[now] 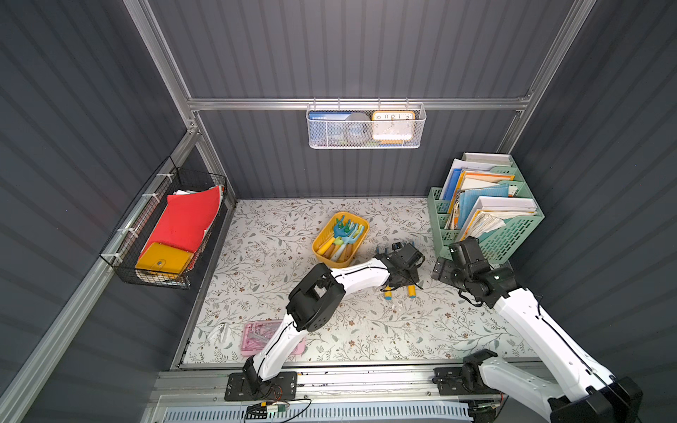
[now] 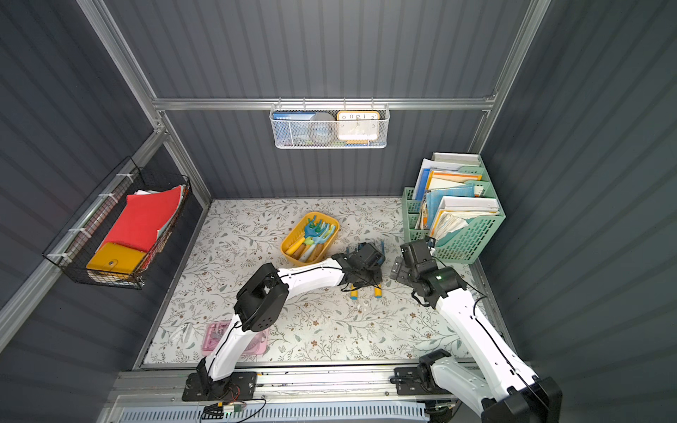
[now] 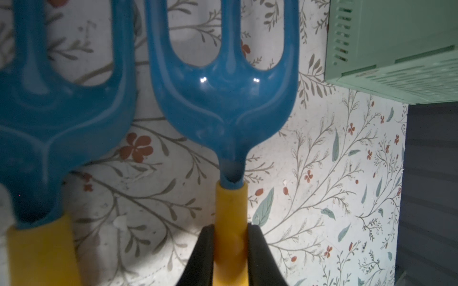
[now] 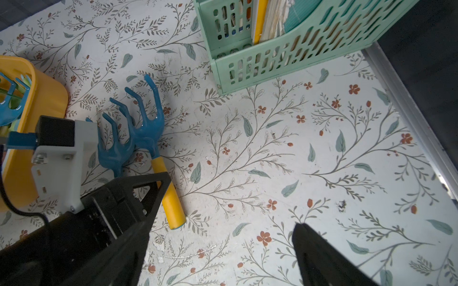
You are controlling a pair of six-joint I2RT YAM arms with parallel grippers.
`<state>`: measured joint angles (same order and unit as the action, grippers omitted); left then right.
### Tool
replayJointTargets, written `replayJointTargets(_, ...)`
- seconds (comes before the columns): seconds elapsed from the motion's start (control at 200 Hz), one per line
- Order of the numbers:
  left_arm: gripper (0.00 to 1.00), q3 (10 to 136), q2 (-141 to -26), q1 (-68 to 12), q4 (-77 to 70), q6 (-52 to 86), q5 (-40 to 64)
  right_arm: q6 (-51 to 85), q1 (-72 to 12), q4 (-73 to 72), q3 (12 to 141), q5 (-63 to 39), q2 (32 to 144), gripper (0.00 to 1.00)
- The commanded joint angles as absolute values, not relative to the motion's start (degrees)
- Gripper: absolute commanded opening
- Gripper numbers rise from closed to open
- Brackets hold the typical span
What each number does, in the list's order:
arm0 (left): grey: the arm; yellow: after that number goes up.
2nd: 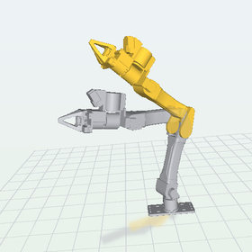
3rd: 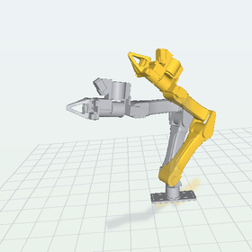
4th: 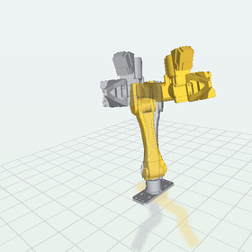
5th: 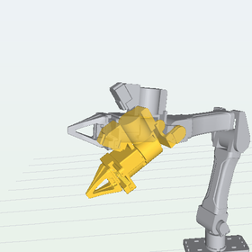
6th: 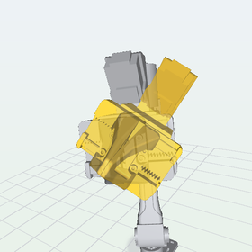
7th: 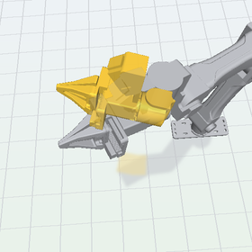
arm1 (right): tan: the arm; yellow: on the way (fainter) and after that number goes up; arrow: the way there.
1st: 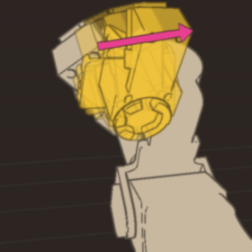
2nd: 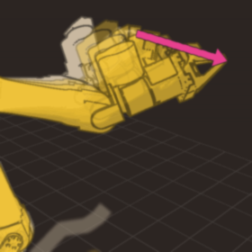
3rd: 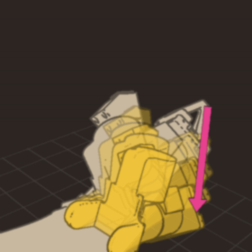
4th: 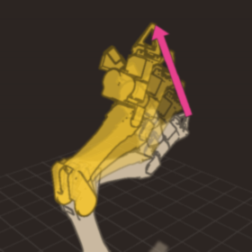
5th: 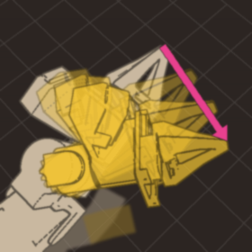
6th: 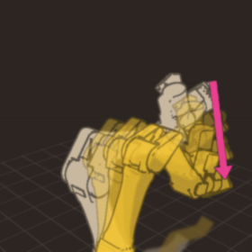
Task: Take the hand rake out of the storage box
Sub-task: Place the rake at the center of the board.
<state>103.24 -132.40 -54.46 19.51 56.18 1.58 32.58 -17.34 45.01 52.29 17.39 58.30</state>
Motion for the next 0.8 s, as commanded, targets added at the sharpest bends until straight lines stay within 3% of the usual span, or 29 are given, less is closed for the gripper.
replayJointTargets(0.0, 0.22, 105.2, -134.4, -54.8, 21.0, 56.2, 2.6, 33.4, -17.2, 45.1, 53.6, 17.6, 58.4, 0.95)
replayJointTargets(0.795, 0.28, 104.9, -136.4, -54.4, 20.0, 62.8, 3.7, 33.3, -17.2, 44.7, 52.8, 17.0, 58.0, 0.95)
